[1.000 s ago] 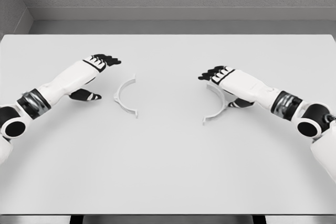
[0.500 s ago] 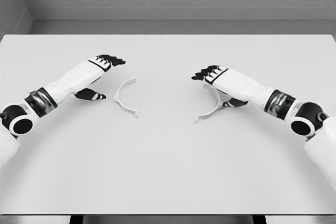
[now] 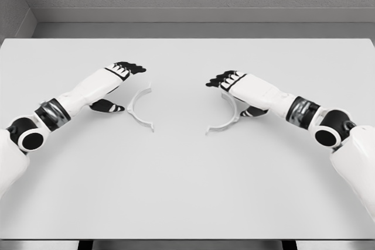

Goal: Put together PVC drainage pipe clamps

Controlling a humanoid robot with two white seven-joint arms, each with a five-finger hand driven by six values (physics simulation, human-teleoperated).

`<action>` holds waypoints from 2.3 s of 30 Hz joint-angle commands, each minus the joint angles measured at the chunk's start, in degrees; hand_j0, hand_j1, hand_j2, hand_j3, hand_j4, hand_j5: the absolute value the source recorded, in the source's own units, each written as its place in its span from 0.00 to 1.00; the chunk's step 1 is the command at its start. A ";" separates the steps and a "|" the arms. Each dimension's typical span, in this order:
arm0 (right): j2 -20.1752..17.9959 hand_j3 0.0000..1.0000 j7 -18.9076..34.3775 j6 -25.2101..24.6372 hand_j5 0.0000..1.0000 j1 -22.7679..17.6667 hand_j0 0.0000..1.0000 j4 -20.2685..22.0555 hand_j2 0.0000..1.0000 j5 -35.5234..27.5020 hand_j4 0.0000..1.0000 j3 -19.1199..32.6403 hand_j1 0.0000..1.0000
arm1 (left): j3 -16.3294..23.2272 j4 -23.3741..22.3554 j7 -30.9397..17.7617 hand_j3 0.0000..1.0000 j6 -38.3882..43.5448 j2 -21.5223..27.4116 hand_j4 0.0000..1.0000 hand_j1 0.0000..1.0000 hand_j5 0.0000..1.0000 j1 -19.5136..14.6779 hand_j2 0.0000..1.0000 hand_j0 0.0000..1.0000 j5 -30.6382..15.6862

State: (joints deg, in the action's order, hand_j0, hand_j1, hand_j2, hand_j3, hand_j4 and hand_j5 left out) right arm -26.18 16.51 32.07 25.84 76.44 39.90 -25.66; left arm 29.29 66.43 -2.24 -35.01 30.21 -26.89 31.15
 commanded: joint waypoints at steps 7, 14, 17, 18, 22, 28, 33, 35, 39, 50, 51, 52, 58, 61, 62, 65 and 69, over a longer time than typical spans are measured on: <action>1.66 1.00 -0.08 -0.43 1.00 1.93 1.00 -2.52 1.00 -0.26 1.00 -1.67 1.00 | -0.02 0.10 -0.05 1.00 0.01 -0.60 1.00 1.00 1.00 0.00 1.00 1.00 -0.12; 2.89 1.00 -0.08 -0.52 1.00 3.78 1.00 -4.72 1.00 -0.26 1.00 -2.55 1.00 | -0.02 0.63 -0.05 1.00 0.01 -1.47 1.00 1.00 1.00 0.09 1.00 1.00 0.76; 3.15 1.00 -0.08 -0.61 1.00 3.96 1.00 -4.72 1.00 -0.26 1.00 -2.55 1.00 | -0.02 0.72 -0.05 1.00 0.01 -2.18 1.00 1.00 1.00 0.09 1.00 1.00 0.67; 3.24 1.00 -0.08 -0.61 1.00 3.96 1.00 -4.72 1.00 -0.26 1.00 -2.55 1.00 | -0.02 0.72 -0.05 1.00 0.01 -2.53 1.00 1.00 1.00 0.09 1.00 1.00 0.67; 4.39 1.00 -0.08 -0.61 1.00 4.75 1.00 -6.12 1.00 0.62 1.00 -2.64 1.00 | -0.02 0.98 -0.05 1.00 0.01 -3.67 1.00 1.00 1.00 0.35 1.00 1.00 0.67; 5.44 1.00 -0.08 -1.40 1.00 5.89 1.00 -6.30 1.00 0.62 1.00 -3.87 1.00 | -0.11 0.98 -0.05 1.00 0.01 -4.11 1.00 1.00 1.00 0.53 1.00 1.00 0.58; 5.88 1.00 -0.08 -1.40 1.00 6.42 1.00 -7.09 1.00 0.62 1.00 -4.05 1.00 | -0.81 0.28 0.04 1.00 0.01 -3.41 1.00 1.00 1.00 -0.09 1.00 1.00 0.58; 5.44 1.00 -0.08 -1.40 1.00 6.68 1.00 -7.00 1.00 0.53 1.00 -3.43 1.00 | -0.90 0.11 0.04 1.00 0.01 -3.15 1.00 1.00 1.00 -0.18 1.00 1.00 0.58; 0.88 1.00 0.10 -0.96 1.00 6.86 1.00 -2.44 1.00 -0.70 1.00 4.56 1.00 | -1.08 -2.62 0.04 1.00 0.01 -2.97 1.00 1.00 1.00 -3.25 1.00 1.00 0.32; -20.14 1.00 1.59 2.93 1.00 -18.10 1.00 23.50 1.00 -20.47 1.00 26.71 1.00 | -0.02 -5.17 0.04 1.00 0.01 -6.40 1.00 1.00 1.00 -4.66 1.00 1.00 0.76; -20.14 1.00 1.59 2.93 1.00 -19.68 1.00 23.50 1.00 -20.56 1.00 27.77 1.00 | -0.11 -5.52 -0.05 1.00 0.01 -6.66 1.00 1.00 1.00 -4.66 1.00 1.00 0.76; -20.14 1.00 1.59 2.93 1.00 -21.62 1.00 23.50 1.00 -20.48 1.00 29.00 1.00 | -0.11 -6.13 0.04 1.00 0.01 -6.83 1.00 1.00 1.00 -4.66 1.00 1.00 0.76; -18.38 1.00 1.42 2.93 1.00 -23.91 1.00 21.92 1.00 -21.44 1.00 29.88 1.00 | -0.02 -7.10 0.04 1.00 0.01 -7.19 1.00 1.00 1.00 -4.66 1.00 1.00 0.76; -17.59 1.00 1.42 2.93 1.00 -24.34 1.00 21.12 1.00 -21.62 1.00 29.88 1.00 | -0.11 -7.28 0.04 1.00 0.01 -7.54 1.00 1.00 1.00 -4.66 1.00 1.00 0.76; -17.59 1.00 1.33 2.93 1.00 -25.13 1.00 21.04 1.00 -21.62 1.00 29.88 1.00 | -0.11 -7.37 0.04 1.00 0.01 -7.63 1.00 1.00 1.00 -4.66 1.00 1.00 0.76; -17.76 1.00 1.42 2.93 1.00 -25.58 1.00 20.95 1.00 -21.62 1.00 29.97 1.00 | -0.02 -7.37 -0.05 1.00 0.01 -8.24 1.00 1.00 1.00 -4.66 1.00 1.00 0.84; -17.67 1.00 1.33 2.93 1.00 -25.58 1.00 20.95 1.00 -21.62 1.00 29.88 1.00 | -0.02 -7.45 -0.05 1.00 0.01 -8.68 1.00 1.00 1.00 -4.66 1.00 1.00 0.84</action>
State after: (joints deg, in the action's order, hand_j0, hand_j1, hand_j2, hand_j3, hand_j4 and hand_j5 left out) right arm -43.84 17.93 35.10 0.26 97.43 18.72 4.24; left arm 29.31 59.03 -2.30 -35.01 21.84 -31.47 32.36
